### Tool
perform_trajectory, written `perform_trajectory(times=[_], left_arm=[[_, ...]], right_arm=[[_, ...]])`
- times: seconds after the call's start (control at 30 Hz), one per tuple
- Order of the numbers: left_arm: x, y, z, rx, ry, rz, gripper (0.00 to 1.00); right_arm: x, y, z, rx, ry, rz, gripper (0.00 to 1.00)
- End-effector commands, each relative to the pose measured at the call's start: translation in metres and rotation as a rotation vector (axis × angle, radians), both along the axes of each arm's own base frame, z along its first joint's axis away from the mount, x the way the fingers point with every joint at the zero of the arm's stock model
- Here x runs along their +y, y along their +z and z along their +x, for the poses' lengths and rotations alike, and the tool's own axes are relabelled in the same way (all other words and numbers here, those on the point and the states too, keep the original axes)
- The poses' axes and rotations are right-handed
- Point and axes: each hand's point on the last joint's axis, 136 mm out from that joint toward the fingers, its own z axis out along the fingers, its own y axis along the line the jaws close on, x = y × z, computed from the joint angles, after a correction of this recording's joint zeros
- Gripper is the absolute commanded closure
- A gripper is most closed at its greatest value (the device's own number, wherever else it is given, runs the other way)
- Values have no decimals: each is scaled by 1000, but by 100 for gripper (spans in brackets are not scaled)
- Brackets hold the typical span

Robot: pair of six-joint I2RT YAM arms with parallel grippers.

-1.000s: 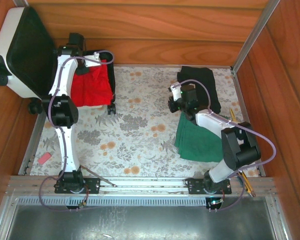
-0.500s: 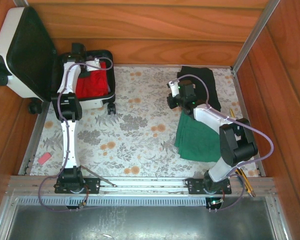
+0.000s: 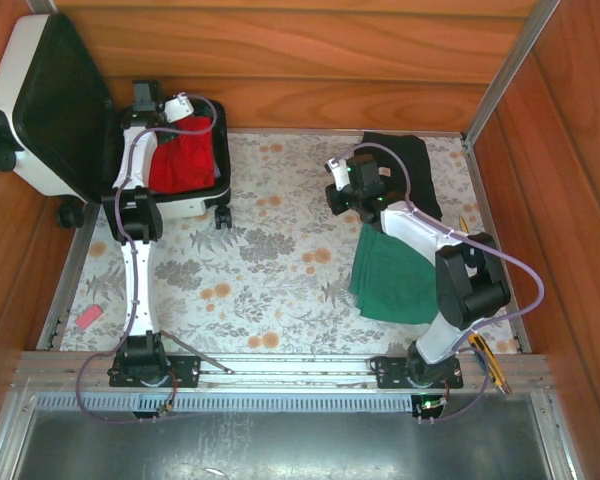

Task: Pack the luggage

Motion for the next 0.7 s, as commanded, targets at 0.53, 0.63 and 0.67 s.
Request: perform_trajectory(times=[0.53, 0.63, 0.67], left_arm=[[-14, 71, -24, -116, 173, -311, 0], [-15, 51, -37, -23, 181, -338, 0], [-16, 46, -40, -2, 180, -343, 0]], right_arm=[[26, 29, -45, 88, 102, 100, 59], [32, 31, -55, 108, 147, 118, 59], [35, 32, -58, 111, 158, 120, 59]])
